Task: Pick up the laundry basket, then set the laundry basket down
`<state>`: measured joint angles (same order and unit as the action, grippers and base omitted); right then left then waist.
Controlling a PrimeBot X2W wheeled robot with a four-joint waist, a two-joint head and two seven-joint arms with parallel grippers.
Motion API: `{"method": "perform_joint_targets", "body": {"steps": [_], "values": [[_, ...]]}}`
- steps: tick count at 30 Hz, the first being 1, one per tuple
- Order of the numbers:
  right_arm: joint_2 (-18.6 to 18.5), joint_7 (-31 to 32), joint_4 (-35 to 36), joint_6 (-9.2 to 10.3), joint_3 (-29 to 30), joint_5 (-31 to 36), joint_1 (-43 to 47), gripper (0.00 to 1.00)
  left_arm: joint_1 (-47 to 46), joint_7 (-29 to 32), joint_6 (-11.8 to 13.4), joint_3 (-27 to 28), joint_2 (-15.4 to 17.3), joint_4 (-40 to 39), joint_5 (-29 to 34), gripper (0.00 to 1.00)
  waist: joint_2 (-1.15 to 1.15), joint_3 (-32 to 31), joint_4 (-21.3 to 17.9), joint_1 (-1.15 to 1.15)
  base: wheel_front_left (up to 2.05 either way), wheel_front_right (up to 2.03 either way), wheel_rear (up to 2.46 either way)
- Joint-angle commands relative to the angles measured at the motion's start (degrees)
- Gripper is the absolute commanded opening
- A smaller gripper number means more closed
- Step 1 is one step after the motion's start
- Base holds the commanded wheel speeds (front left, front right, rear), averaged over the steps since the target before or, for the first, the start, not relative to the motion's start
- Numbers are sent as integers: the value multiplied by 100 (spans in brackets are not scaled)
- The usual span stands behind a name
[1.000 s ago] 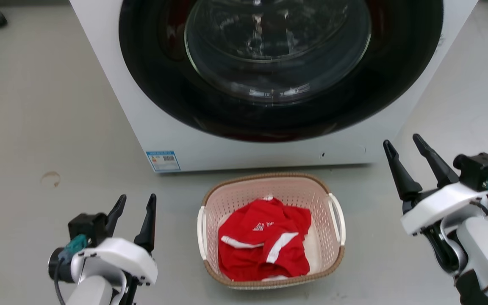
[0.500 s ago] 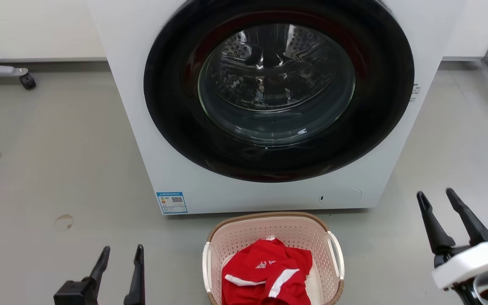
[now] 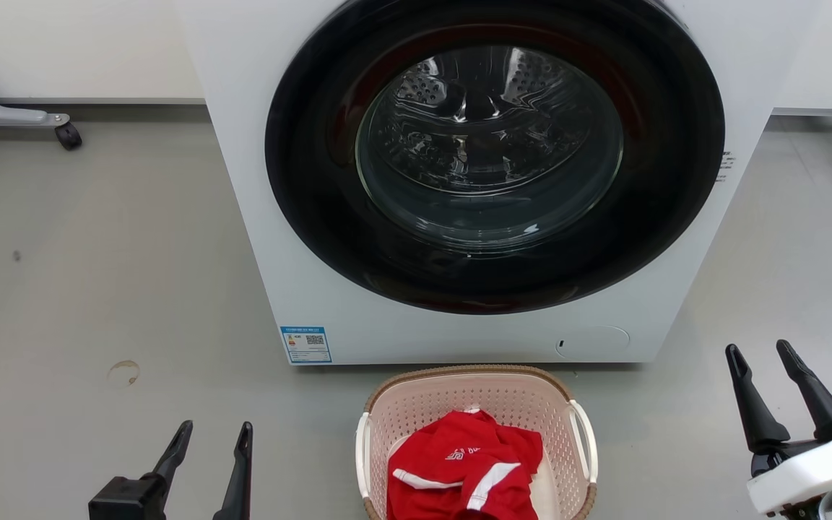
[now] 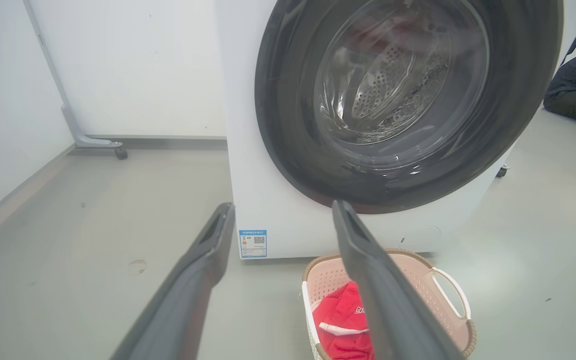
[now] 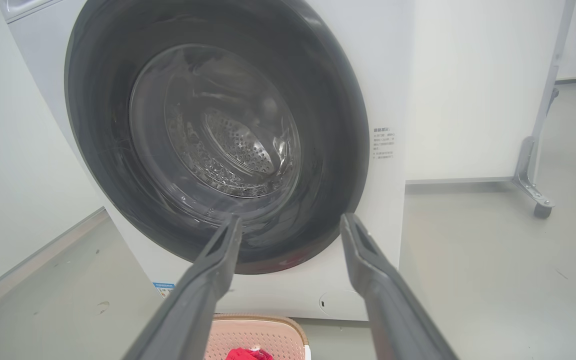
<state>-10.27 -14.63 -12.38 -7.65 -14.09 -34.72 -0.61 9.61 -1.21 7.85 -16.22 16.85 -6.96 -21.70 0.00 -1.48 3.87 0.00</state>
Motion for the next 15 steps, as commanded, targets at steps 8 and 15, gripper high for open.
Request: {"method": "perform_joint_targets", "body": {"steps": [8,15], "values": [[-193,-37,103,16,-65,27,-23,100,-247,589,-30,151,283,-386,-141,100,0,-49,56,0,0,0,0],[-280,-37,41,16,-194,0,-60,100,-316,994,40,165,364,-651,-230,100,0,-99,50,0,0,0,0]]}}
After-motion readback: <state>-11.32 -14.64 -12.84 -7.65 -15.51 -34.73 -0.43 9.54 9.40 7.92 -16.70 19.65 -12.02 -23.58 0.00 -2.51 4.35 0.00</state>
